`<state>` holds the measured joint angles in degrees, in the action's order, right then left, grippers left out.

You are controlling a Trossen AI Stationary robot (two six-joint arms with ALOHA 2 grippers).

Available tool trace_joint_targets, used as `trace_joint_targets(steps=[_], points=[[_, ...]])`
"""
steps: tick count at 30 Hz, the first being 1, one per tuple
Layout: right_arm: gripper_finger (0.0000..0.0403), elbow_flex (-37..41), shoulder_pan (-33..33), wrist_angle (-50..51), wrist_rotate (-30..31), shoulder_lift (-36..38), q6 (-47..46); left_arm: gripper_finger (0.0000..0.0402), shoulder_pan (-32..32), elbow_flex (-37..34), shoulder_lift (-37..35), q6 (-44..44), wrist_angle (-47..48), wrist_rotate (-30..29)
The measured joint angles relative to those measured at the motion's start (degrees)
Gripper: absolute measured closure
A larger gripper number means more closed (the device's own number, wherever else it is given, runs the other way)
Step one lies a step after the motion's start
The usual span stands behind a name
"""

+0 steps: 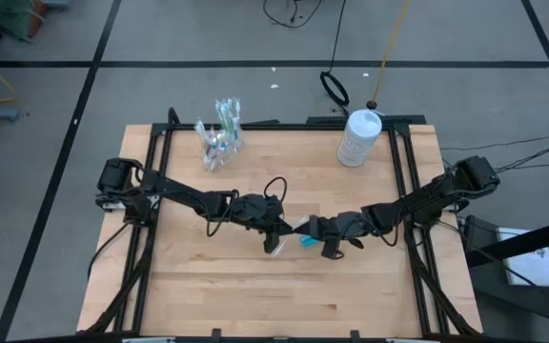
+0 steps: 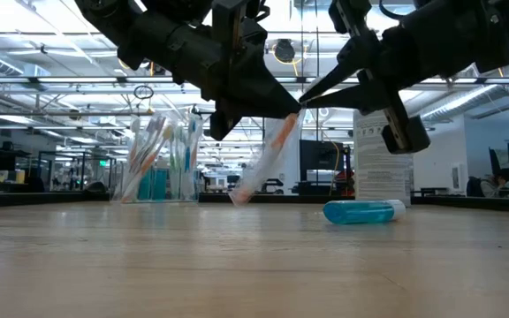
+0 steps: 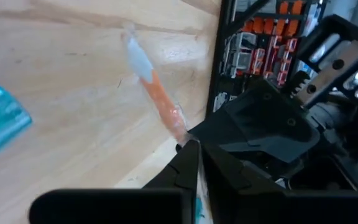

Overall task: Pick & Place toothbrushing station
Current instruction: Put the orange toothbrush into the transparent organizer

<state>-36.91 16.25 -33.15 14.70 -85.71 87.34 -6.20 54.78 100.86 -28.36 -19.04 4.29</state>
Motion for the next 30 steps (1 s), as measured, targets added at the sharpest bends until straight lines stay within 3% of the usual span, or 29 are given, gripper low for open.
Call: trace_joint_targets(steps=[6, 13, 21, 24, 30], points=[[0.0367, 0.00, 0.00, -0.39, -0.02, 0.00, -7.47, 0.0370, 0.18, 0.00, 0.00, 0.02, 0.00, 0.32], [0.0332, 0.00, 0.00, -2.29, 0.16, -0.02, -14.74, 0.0396, 0.20, 0.00, -0.09, -0.02, -0.03, 0.48], [0.0299, -0.02, 0.00, -2.47, 5.85, -0.02, -18.85, 0.0396, 2.43, 0.00, -4.72, 1.89, 6.72, -1.70], [0.0294, 0.00, 0.00, -2.04, 6.60, -0.02, -19.92, 0.0394, 2.94, 0.00, -9.80, 4.87, 13.25, -9.80], [0.0294, 0.00, 0.00, -2.05, 6.51, -0.02, -20.70, 0.0398, 1.62, -0.02, -20.26, 6.19, 28.16, -39.03]])
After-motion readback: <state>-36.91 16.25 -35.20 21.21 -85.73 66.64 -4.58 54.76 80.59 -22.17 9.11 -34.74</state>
